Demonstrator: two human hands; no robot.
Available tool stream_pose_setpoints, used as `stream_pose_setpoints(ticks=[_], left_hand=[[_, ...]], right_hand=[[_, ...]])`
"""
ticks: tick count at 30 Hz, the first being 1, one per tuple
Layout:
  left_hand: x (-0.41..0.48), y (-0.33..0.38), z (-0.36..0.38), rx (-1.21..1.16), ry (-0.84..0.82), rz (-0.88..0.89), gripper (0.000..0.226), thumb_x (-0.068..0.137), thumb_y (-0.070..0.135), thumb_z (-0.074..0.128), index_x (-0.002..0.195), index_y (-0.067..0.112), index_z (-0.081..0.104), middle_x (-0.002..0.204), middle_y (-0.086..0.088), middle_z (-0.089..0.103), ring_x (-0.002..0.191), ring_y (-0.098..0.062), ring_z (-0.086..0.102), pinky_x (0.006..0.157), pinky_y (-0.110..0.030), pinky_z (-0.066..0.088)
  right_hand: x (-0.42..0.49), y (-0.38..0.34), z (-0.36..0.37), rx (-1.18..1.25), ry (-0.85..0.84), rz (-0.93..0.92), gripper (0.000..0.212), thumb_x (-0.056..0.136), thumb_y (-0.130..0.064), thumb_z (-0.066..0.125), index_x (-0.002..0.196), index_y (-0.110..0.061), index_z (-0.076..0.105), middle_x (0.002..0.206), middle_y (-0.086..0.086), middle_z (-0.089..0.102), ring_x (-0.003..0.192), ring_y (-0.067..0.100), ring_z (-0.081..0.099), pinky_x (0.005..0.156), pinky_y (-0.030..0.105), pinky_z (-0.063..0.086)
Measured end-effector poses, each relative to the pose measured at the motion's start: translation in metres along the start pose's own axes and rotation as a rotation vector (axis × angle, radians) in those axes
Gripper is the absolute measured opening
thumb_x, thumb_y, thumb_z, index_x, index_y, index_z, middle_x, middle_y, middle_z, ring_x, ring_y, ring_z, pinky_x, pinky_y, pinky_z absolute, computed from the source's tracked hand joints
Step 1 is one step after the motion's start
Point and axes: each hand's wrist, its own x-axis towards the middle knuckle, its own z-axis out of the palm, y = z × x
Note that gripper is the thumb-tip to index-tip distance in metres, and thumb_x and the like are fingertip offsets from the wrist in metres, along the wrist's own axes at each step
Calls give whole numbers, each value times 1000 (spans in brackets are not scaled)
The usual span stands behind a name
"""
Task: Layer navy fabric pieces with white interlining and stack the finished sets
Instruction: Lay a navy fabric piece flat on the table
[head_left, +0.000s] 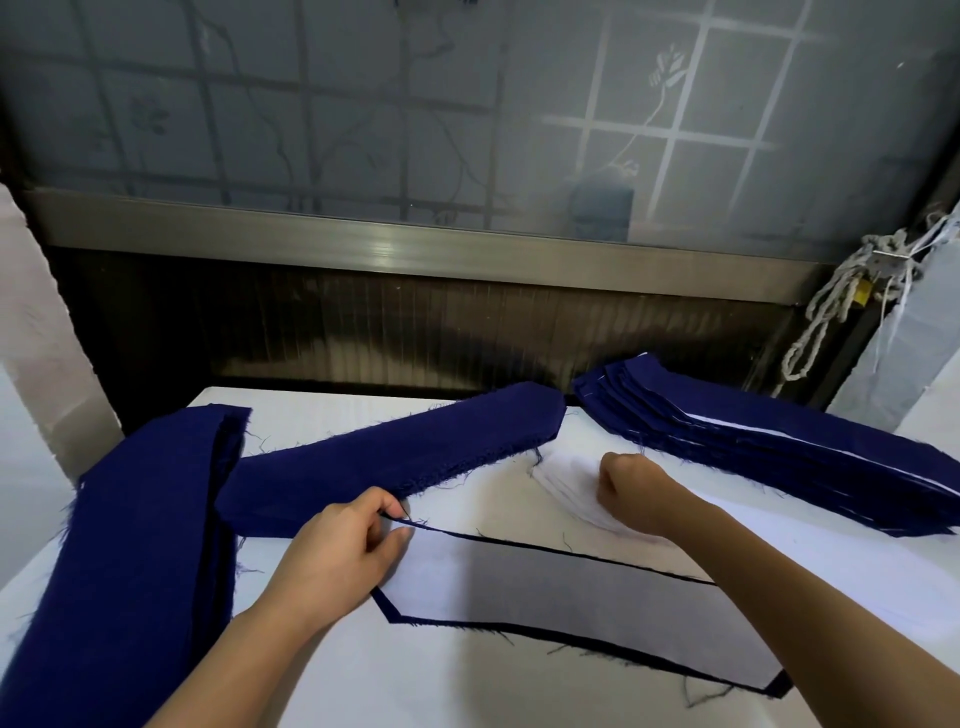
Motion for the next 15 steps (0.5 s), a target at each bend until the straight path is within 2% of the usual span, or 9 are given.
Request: stream_pose_setpoints(ticks=[6, 10, 15], left_hand=[[1, -1, 1, 6, -3, 0, 8, 94, 40, 61, 96, 37, 54, 66, 22, 58, 60, -5, 53, 49, -16, 35], [2, 1, 1, -4, -5, -6, 7, 94, 39, 61, 94, 36, 55, 64, 21, 58, 59, -5, 53, 49, -16, 35], [0, 3, 0, -43, -8, -11, 6, 94, 37, 62, 92, 36, 57, 62, 18, 57, 56, -6, 52, 49, -16, 35]], right_hand=[[-5, 8, -2, 188, 41, 70, 15, 96, -16, 45, 83, -14, 53, 78, 3, 56, 68, 14, 48, 68, 25, 45], [-13, 9, -1, 324, 53, 134, 16, 97, -18, 45, 84, -16, 53, 82, 6, 59, 70, 15, 51, 65, 24, 44], [-31, 4, -14, 428, 124, 111, 18, 96, -15, 46, 79, -13, 51, 79, 7, 57, 67, 15, 48, 62, 25, 43]])
